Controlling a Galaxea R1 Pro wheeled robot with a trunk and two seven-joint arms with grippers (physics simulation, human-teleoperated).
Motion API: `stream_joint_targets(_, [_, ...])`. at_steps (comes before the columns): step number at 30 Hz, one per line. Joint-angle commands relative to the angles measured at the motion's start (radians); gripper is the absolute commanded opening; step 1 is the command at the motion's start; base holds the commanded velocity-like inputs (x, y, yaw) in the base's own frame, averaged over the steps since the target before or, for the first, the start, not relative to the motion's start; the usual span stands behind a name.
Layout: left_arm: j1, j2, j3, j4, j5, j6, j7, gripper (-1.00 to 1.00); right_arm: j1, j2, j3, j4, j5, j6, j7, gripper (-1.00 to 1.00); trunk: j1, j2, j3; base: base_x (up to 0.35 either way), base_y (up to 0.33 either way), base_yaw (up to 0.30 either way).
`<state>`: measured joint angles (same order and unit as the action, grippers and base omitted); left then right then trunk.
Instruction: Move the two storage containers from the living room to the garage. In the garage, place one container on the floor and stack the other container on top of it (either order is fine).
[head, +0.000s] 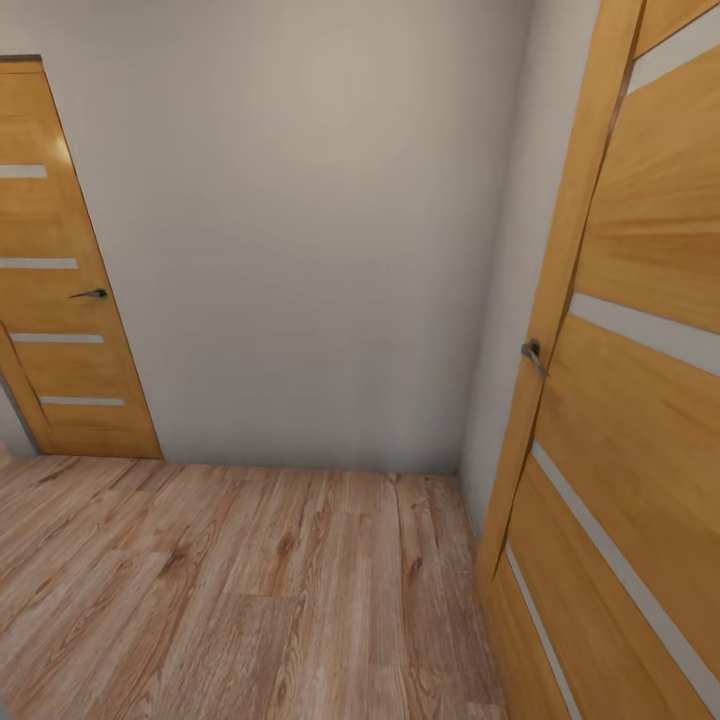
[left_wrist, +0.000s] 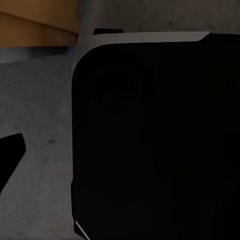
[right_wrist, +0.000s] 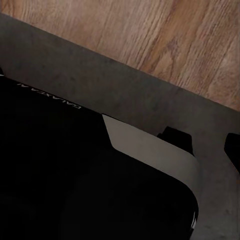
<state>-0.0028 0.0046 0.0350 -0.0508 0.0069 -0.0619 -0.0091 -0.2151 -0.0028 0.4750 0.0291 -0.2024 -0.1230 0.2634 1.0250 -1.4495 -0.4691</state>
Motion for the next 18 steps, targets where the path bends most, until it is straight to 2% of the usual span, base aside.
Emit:
stream_joint_targets(1, [0.0, 0.0, 0.003, 0.0, 0.001, -0.003, -0.001, 1.0, -0.001, 0.0, 0.008, 0.003, -0.01, -0.006, 0.005, 1.0, 0.0, -0.001, -0.001, 0.009, 0.0, 0.0])
stream_joint_targets(9, [0.0, 0.0, 0.003, 0.0, 0.001, -0.003, -0.001, 1.0, -0.001, 0.001, 0.008, 0.003, -0.009, -0.006, 0.005, 1.0, 0.0, -0.001, -0.001, 0.03, 0.0, 0.0])
stream_joint_targets(18, [0.0, 0.0, 0.003, 0.0, 0.001, -0.001, -0.006, 1.0, -0.001, 0.001, 0.008, 0.003, -0.008, -0.006, 0.005, 1.0, 0.0, -0.001, -0.001, 0.244, -0.06, 0.0])
